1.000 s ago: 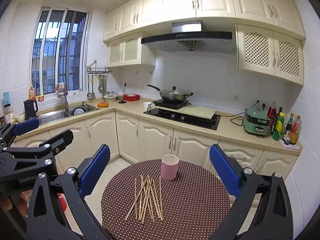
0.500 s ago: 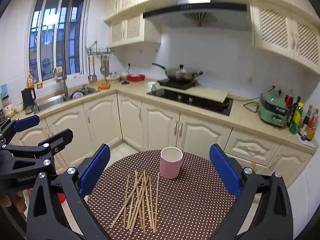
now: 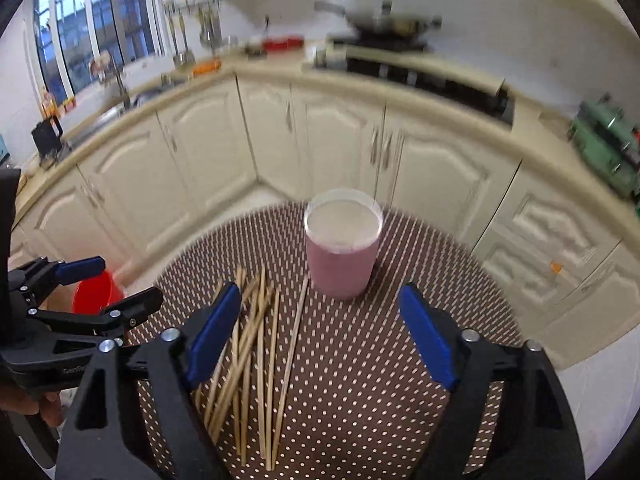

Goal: Organize utensils
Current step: 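Grasp one wooden chopstick with the right tool while the left tool grasps another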

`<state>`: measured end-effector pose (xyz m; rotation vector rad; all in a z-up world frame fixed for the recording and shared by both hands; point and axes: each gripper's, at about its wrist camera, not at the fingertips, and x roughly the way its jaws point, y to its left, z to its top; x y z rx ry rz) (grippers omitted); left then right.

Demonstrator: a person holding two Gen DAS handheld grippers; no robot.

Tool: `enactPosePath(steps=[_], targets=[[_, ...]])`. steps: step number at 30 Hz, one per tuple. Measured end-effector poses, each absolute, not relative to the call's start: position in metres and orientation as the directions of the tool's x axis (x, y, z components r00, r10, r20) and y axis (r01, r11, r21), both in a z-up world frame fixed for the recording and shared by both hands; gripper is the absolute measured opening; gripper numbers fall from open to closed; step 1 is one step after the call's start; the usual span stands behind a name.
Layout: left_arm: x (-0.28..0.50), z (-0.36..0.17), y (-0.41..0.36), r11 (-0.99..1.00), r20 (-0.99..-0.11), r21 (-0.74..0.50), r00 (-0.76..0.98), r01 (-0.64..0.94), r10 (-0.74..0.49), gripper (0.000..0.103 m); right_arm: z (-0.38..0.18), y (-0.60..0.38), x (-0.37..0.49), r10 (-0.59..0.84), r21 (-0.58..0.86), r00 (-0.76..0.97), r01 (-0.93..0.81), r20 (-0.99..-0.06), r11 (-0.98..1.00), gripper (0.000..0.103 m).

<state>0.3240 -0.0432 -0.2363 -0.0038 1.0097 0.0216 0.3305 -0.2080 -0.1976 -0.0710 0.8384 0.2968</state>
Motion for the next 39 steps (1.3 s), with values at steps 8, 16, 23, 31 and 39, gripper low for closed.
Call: enactPosePath(steps=[8, 16, 23, 31, 39], targets=[[0.360, -0.307, -0.053, 1.000, -0.937, -0.026, 0.349, -0.013, -0.020, 0.059, -0.261, -0.204, 0.368, 0.294, 0.173, 0.389, -0.317, -0.873, 0.932, 0.050], [0.384, -0.343, -0.065, 0.999, -0.967, -0.027, 0.253, 0.027, -0.033, 0.052, -0.286, -0.197, 0.389, 0.310, 0.215, 0.283, -0.321, -0.907, 0.922, 0.044], [0.405, -0.339, -0.071, 0.993, -0.965, -0.111, 0.237, 0.031, -0.115, 0.036, -0.307, -0.194, 0.412, 0.275, 0.201, 0.231, -0.298, -0.933, 0.933, 0.040], [0.406, -0.339, -0.076, 0.985, -0.958, -0.170, 0.228, 0.030, -0.172, 0.034, -0.319, -0.179, 0.422, 0.179, 0.094, 0.244, -0.322, -0.953, 0.942, 0.036], [0.397, -0.346, -0.062, 0.968, -0.942, -0.247, 0.222, 0.047, -0.251, 0.007, -0.320, -0.159, 0.430, 0.129, 0.038, 0.228, -0.366, -0.965, 0.930, 0.005]])
